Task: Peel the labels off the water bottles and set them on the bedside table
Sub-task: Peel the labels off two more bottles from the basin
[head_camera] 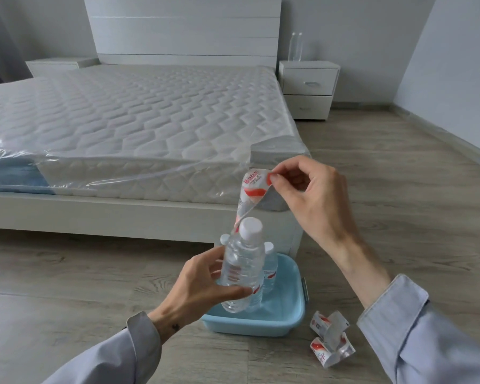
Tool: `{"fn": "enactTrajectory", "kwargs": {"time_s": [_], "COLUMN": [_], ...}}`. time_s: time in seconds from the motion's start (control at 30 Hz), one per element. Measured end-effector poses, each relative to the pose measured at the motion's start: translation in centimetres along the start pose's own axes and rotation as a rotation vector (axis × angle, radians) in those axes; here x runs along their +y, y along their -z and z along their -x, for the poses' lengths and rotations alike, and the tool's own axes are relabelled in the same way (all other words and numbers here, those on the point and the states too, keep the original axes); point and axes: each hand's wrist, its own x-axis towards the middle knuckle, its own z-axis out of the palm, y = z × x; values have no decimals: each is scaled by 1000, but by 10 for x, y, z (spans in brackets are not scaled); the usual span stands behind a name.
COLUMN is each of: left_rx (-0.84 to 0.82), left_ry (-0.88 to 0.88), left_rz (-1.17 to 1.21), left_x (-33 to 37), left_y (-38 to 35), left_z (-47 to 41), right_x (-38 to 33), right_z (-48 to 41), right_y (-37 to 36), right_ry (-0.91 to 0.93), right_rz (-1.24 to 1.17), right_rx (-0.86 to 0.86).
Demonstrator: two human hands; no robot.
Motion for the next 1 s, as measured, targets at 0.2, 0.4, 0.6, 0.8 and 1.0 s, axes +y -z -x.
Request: {"fn": "enactTrajectory", "kwargs": {"time_s": [0.2,0.4,0.6,0.8,1.0], "left_rx": [138,156,92,61,73], "left_ry": [-7,23,40,56,115], "left_rz": [213,191,172,162,94], "left_x": [-15,-37,-50,-58,-81], "left_y": [11,12,1,-11,-17], "left_z": [-7,-9,-1,12,38], "right_x": [43,93,149,194,219], "right_z": [0,24,66,123,167], "right_y": [45,84,113,108,92], "right_ry": [-58,-185,-376,-550,-678], "right_rz": [130,271,368,467,526], "right_rx": [109,137,73,-77,-214]}}
